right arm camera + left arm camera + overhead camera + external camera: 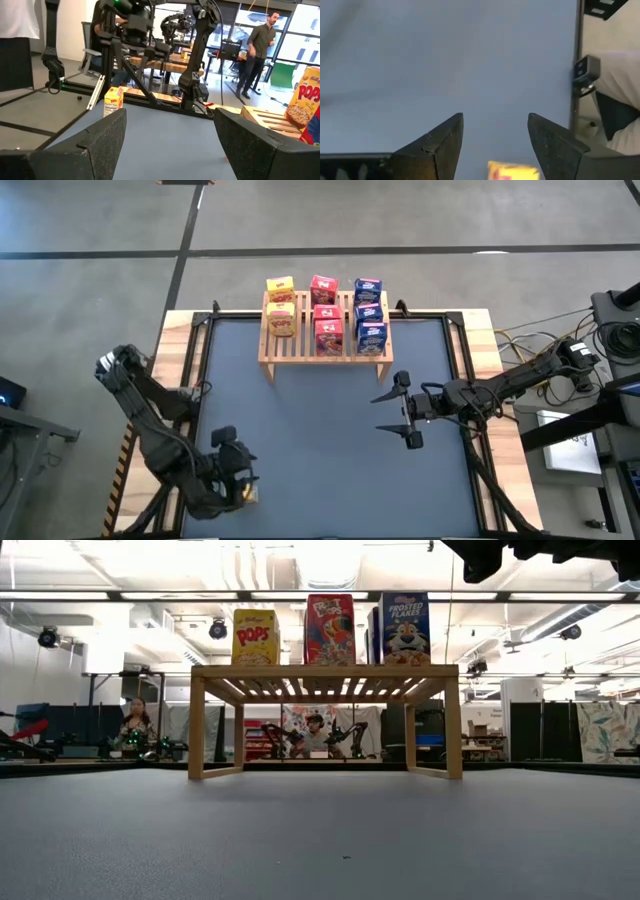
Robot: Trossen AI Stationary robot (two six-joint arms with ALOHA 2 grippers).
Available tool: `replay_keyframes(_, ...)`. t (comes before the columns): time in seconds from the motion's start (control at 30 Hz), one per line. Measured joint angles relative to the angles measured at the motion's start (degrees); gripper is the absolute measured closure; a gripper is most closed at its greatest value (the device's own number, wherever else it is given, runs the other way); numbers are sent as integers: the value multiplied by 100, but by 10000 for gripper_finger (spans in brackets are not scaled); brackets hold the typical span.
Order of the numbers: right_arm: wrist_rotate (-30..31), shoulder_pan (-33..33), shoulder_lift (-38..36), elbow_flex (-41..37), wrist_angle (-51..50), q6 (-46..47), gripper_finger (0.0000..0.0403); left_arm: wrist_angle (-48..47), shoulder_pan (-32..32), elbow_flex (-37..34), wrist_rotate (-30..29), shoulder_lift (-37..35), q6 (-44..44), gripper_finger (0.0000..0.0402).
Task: Stack cereal on shelf
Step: Put the yellow cereal box on the shelf aligned with the other yellow cereal box
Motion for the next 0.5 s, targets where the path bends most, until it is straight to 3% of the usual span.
replay_keyframes(0.2, 0, 0, -1, 0, 0, -4, 115, -435, 51, 920, 301, 918, -43, 186)
replay_keyframes(0.5, 1, 0, 1, 2, 96, -217, 115, -1556, 47, 2137, 1609, 2063, -845, 142)
